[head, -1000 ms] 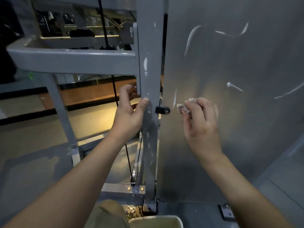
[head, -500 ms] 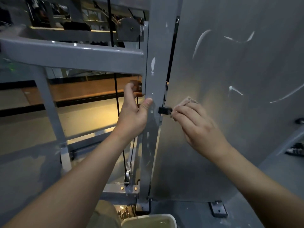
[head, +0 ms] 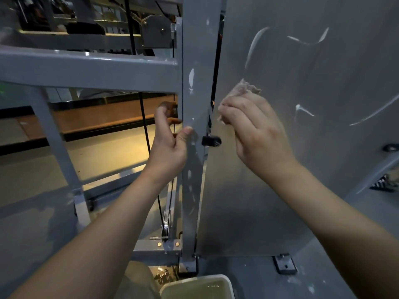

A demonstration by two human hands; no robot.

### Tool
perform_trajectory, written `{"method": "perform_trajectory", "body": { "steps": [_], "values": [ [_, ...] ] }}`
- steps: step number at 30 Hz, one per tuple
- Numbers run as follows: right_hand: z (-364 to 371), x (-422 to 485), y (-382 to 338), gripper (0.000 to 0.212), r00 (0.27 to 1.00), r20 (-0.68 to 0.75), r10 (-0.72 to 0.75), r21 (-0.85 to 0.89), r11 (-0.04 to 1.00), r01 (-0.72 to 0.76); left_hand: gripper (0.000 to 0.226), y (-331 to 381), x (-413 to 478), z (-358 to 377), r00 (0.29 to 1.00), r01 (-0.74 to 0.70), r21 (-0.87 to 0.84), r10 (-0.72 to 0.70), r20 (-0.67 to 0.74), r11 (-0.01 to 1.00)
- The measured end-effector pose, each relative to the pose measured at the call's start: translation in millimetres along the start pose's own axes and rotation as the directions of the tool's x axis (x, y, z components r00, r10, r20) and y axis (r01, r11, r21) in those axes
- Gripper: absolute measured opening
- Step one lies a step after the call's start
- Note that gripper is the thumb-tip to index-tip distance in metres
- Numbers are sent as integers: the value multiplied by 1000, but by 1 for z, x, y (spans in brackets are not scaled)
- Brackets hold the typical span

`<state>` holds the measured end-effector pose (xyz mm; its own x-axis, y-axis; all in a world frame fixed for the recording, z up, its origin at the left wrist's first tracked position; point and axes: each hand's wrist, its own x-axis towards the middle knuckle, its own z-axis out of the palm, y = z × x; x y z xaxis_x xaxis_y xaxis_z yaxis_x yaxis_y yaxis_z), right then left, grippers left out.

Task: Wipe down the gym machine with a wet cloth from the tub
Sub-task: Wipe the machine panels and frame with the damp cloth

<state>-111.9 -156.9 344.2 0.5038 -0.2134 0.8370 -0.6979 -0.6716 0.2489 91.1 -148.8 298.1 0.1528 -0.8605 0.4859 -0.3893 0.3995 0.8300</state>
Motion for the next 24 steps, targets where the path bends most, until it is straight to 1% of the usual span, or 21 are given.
{"method": "perform_trajectory", "body": {
  "steps": [1,2,4,6,7,8,9,11,12,13,14,15,17,18,19,20,21,24],
  "values": [
    [1,-3,0,22,1000,-14,9,-1,1000,-9,61,1,0,0,1000,0,-4,0,2,1000],
    [3,-15,0,23,1000,3,10,0,1000,-10,61,2,-1,1,1000,-6,-5,6,0,1000],
    [6,-52,-1,25,994,110,-15,19,1000,13,62,4,-2,2,1000,-9,-13,9,-7,1000],
    [1,-81,-2,26,965,253,-63,22,998,59,63,4,-4,3,1000,-1,-27,1,-13,1000],
    [-1,-83,-1,25,953,292,-82,14,997,81,64,4,-4,4,1000,2,-28,-3,-21,1000],
    [-3,-76,0,24,958,276,-81,2,997,83,65,4,-5,4,1000,5,-32,-6,-30,999],
    [-3,-62,1,23,974,220,-51,-7,998,54,66,4,-5,5,999,4,-37,-5,-36,999],
    [-4,-26,2,24,998,59,30,-14,999,-29,62,4,-5,8,999,-11,-52,9,-40,999],
    [-4,-12,3,25,998,-5,55,-10,998,-55,60,5,-6,9,999,-15,-59,12,-42,998],
    [-1,-9,3,27,997,-36,68,-10,998,-69,59,6,-8,10,999,-14,-66,11,-45,998],
    [3,-15,1,27,997,-32,65,-16,998,-66,59,7,-8,12,999,-13,-68,9,-47,998],
    [8,-32,0,28,999,12,46,-23,999,-46,60,8,-9,12,999,-11,-66,8,-47,998],
    [13,-75,-4,29,985,161,-55,-12,998,58,62,8,-8,13,999,-4,-68,1,-54,998],
    [11,-89,-3,29,965,237,-112,-12,993,119,62,6,-8,13,998,-4,-73,-1,-59,997],
    [8,-94,1,28,946,284,-156,-9,986,165,63,5,-7,14,998,-5,-76,1,-65,997],
    [6,-87,4,27,943,284,-171,-3,984,180,64,4,-6,14,997,-9,-76,4,-73,997],
    [6,-73,5,26,958,246,-149,5,988,153,65,4,-6,15,997,-14,-73,8,-79,997],
    [7,-21,6,25,998,59,-11,30,1000,9,64,3,-7,17,997,-31,-57,27,-73,998]
  ]
}}
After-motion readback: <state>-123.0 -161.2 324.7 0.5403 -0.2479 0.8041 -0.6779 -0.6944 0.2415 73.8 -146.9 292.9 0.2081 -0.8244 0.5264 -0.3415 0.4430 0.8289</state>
